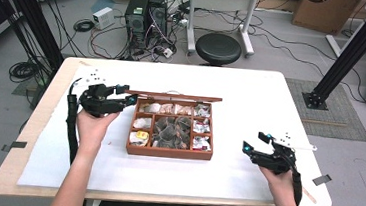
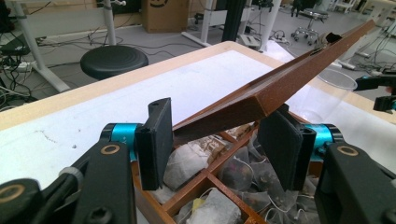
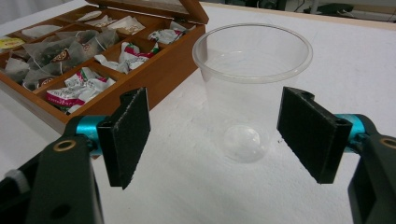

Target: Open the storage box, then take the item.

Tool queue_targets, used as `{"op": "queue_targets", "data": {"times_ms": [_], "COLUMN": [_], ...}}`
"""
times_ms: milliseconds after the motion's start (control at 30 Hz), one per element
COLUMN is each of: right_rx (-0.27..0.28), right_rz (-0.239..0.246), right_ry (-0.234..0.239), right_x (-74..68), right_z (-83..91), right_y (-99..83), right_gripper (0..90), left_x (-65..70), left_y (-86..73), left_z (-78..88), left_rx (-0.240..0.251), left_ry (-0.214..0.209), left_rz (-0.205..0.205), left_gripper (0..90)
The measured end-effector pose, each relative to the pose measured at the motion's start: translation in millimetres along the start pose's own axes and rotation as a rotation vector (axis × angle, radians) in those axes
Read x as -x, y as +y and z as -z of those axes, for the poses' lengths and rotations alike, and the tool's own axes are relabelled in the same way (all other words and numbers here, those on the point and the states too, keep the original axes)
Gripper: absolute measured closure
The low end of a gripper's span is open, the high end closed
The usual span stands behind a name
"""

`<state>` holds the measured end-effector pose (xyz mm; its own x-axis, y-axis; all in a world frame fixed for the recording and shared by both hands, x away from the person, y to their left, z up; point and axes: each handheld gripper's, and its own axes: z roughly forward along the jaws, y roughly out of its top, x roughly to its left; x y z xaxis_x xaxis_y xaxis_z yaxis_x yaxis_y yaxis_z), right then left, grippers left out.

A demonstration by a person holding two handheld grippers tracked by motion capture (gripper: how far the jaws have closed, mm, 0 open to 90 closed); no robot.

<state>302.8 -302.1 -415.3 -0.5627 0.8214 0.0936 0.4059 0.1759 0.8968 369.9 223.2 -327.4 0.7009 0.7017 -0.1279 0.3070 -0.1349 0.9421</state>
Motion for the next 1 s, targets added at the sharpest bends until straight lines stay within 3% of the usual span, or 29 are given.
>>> {"op": "queue_targets", "data": {"times_ms": [533, 1000], "right_rx": [0.003, -0.002], "right_rz": [0.000, 0.010], "right_ry": [-0.005, 0.020], "right_x": [0.1, -5.9], "right_z": [2.9, -3.0], "right_y": [-1.0, 1.6], "right_gripper": [26.2, 26.2], "left_x": [-4.2, -4.9], "left_y": [4.6, 5.0], "left_z": [-2.8, -3.0], "left_rx": [0.020, 0.020], "left_ry": [0.002, -0.002], "left_rz": [0.009, 0.012], "left_gripper": [45.1, 45.1]}}
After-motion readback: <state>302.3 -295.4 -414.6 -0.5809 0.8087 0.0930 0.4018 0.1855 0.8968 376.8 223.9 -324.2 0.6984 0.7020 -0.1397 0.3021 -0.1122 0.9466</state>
